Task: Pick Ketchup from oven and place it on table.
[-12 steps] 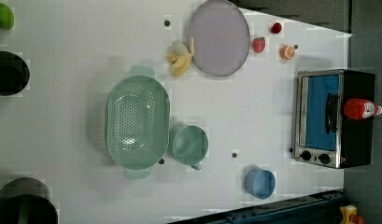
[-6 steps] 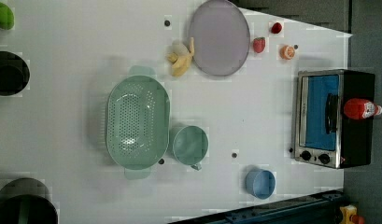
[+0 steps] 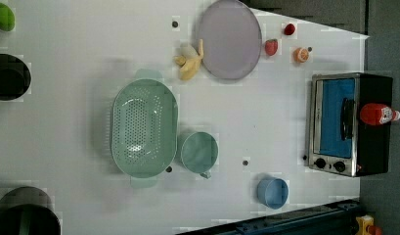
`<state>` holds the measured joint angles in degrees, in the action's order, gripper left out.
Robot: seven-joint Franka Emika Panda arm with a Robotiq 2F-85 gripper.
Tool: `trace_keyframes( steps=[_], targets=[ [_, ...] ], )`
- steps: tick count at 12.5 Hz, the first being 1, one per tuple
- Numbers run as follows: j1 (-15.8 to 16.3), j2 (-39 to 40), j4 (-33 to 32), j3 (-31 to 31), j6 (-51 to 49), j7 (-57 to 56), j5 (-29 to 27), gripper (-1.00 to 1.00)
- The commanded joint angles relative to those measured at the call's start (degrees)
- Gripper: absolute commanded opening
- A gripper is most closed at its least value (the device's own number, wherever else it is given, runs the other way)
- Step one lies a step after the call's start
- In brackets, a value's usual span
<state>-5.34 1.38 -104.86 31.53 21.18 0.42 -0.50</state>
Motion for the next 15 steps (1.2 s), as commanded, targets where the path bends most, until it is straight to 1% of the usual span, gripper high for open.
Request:
trace_keyframes(
  steps=[1,4,6,9,12,15],
  targets=[
    [0.0,4.4,3.1,-1.2,1.5,1.6,-0.5,1.00],
    [-0.9,11.5,6.4,0.6,1.7,1.6,-6.8,1.00],
    [-2.0,15.2,6.9,0.7,2.6,1.6,-10.2,1.00],
    [-3.2,18.9,6.9,0.8,6.3,1.6,-10.8,1.00],
    [-3.5,21.2,6.6,0.6,6.3,1.6,-12.0,1.00],
    [-3.7,21.8,5.3,0.6,6.4,1.6,-12.8,1.00]
  ],
)
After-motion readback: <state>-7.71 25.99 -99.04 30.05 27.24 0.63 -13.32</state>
